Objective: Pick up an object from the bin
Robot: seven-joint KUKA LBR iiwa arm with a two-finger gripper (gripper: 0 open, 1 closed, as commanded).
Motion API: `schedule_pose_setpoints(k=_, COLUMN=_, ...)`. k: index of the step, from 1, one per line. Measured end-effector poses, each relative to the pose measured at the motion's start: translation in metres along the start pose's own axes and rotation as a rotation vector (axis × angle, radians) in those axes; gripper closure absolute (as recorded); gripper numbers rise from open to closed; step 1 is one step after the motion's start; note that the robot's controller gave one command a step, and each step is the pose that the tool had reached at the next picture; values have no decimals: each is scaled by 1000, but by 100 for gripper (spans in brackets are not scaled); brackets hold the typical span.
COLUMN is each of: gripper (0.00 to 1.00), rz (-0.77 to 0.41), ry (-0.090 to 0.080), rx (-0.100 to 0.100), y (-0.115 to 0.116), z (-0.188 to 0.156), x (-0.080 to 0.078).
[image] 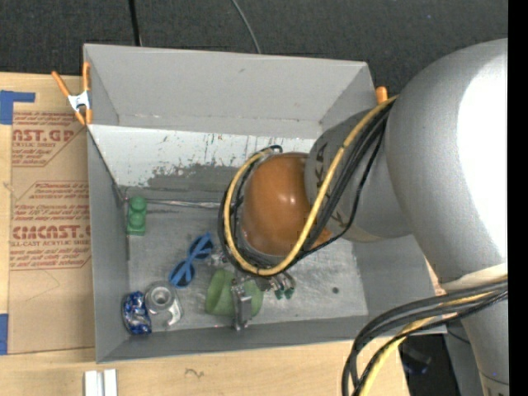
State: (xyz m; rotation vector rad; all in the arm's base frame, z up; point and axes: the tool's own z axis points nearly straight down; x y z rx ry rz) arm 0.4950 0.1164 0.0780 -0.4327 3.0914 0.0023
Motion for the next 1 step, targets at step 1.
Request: schedule_pose_setpoints(k=1, gripper=100, rz=-523, ry=12, rx=-5, y=8, z=-144, x=-3)
